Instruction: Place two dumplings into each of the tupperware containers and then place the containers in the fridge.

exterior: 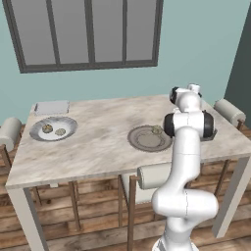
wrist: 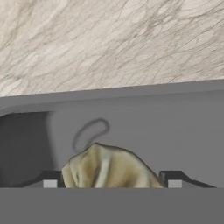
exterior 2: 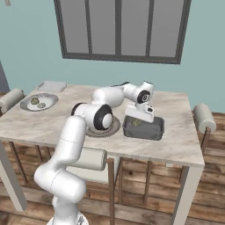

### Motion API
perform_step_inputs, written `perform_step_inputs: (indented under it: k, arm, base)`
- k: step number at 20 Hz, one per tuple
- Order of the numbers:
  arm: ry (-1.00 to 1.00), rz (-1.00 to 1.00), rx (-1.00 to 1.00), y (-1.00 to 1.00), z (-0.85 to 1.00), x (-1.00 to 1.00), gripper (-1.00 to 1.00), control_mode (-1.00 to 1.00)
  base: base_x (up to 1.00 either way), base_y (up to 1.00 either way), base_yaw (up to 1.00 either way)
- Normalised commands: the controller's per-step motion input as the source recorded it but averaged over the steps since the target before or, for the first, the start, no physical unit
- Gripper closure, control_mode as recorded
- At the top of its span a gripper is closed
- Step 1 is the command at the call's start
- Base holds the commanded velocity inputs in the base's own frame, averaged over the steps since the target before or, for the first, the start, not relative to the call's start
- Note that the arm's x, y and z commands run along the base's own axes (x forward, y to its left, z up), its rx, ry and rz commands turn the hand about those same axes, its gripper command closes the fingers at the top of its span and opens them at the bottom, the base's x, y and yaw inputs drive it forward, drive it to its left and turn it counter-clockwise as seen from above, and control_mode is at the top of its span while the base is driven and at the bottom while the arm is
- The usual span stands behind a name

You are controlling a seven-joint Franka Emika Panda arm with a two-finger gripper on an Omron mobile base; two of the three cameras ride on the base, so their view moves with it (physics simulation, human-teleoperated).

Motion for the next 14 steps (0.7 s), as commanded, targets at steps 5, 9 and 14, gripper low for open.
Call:
perform_step_inputs:
  k: [5, 9, 14]
  arm:
    - [0.0, 0.0, 0.0, 0.0, 0.0, -0.14, -1.0, -1.0]
    - [0.0, 0.0, 0.0, 0.0, 0.0, -0.2, -1.0, -1.0]
    - [-0.22, 0.0, 0.0, 0.26, 0.44, -0.43, -1.0, -1.0]
  base:
    - [0.0, 0.0, 0.0]
    - [0.0, 0.0, 0.0]
    - [0.0, 0.0, 0.0]
